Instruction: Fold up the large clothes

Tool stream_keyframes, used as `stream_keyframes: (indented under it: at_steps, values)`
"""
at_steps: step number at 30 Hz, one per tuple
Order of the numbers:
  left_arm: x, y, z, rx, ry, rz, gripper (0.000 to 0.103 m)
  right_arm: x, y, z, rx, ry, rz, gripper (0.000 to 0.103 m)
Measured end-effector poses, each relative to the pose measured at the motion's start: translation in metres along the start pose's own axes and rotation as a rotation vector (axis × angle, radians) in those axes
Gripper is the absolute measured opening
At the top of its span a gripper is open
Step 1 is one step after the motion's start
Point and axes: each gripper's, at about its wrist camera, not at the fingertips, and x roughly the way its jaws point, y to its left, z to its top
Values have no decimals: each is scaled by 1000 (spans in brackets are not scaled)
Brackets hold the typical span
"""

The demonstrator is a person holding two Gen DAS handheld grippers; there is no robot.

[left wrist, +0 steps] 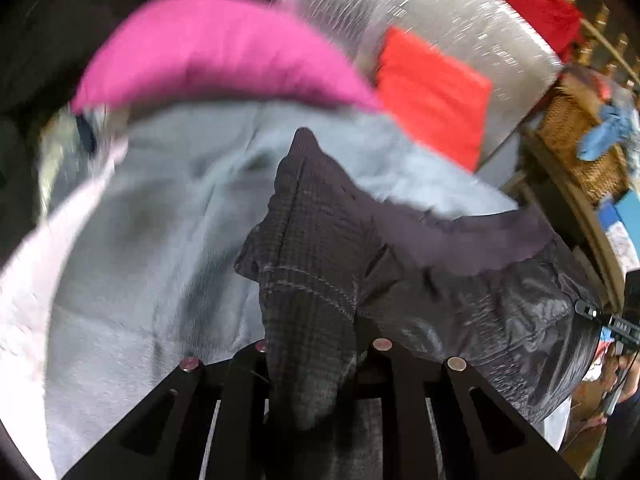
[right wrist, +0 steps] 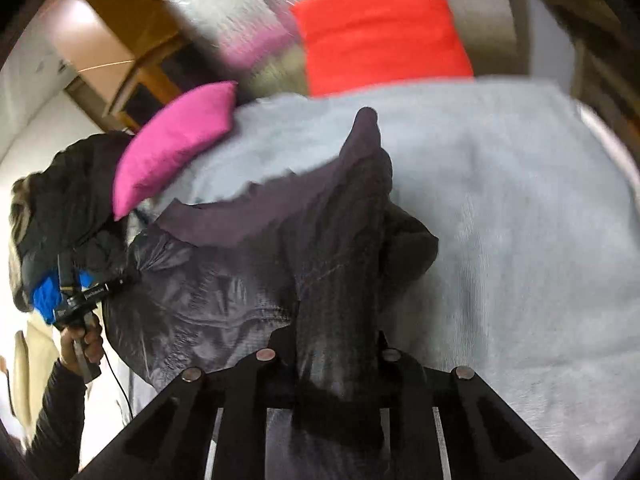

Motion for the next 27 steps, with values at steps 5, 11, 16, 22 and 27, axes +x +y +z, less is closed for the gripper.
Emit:
stream_keyframes:
  at_steps: [5, 11, 16, 22, 27]
  values:
    - [-57, -16, -9, 36, -100, -44, 16, -64, 24, -12, -60, -90, 14, 18]
    - [-68, -20, -66, 32, -108, -104, 17, -97, 7, -74, -30, -117, -4, 18]
    - [1, -3, -139, -41, 48, -8, 20, -53, -40, -149, 72, -4, -26, 18]
    - [18, 4, -155, -64, 51, 85, 45, -24, -85, -188, 251, -19, -4, 41]
    - [11, -10, -156, 28, 47, 251, 66, -30, -84, -193, 244, 1, -61, 62]
